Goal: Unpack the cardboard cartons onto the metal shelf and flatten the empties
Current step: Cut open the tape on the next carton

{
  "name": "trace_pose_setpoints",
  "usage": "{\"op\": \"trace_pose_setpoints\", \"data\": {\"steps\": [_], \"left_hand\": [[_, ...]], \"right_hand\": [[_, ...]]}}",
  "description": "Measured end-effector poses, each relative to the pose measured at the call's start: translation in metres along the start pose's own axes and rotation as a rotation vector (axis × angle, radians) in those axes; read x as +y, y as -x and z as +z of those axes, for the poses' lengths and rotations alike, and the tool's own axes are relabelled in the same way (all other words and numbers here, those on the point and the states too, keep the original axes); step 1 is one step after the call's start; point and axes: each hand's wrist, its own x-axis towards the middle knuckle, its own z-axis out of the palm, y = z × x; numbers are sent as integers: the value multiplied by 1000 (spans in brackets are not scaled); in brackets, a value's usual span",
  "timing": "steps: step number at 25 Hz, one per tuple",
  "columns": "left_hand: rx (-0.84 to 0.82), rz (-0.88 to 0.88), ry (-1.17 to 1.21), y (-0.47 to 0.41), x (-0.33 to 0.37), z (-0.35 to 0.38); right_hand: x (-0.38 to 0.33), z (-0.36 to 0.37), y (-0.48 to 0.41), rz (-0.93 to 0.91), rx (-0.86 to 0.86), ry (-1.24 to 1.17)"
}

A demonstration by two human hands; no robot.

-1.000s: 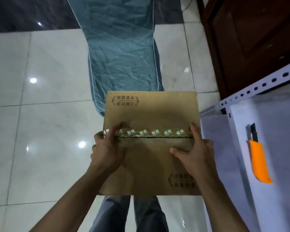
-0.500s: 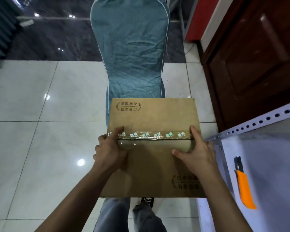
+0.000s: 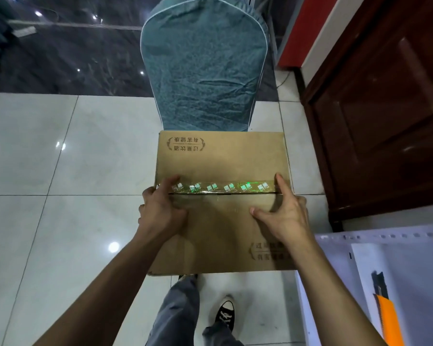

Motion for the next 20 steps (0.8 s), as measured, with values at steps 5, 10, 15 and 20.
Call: {"op": "trace_pose_setpoints", "data": {"steps": [5,10,15,20], "left_hand": [[-20,50,54,-66,-1,-12],[-45,67,63,-112,8,-21],[-51,70,52,-136,8,-20],[-46,51,-59,-150,10,-14]], "right_hand": [[-38,14,-52,-18,-10,-14],[-60,26,-92,-11,-9,-37],[-63,39,-114,-13,-14,-40],[-67,39,-131,-5,-35,-10]]}}
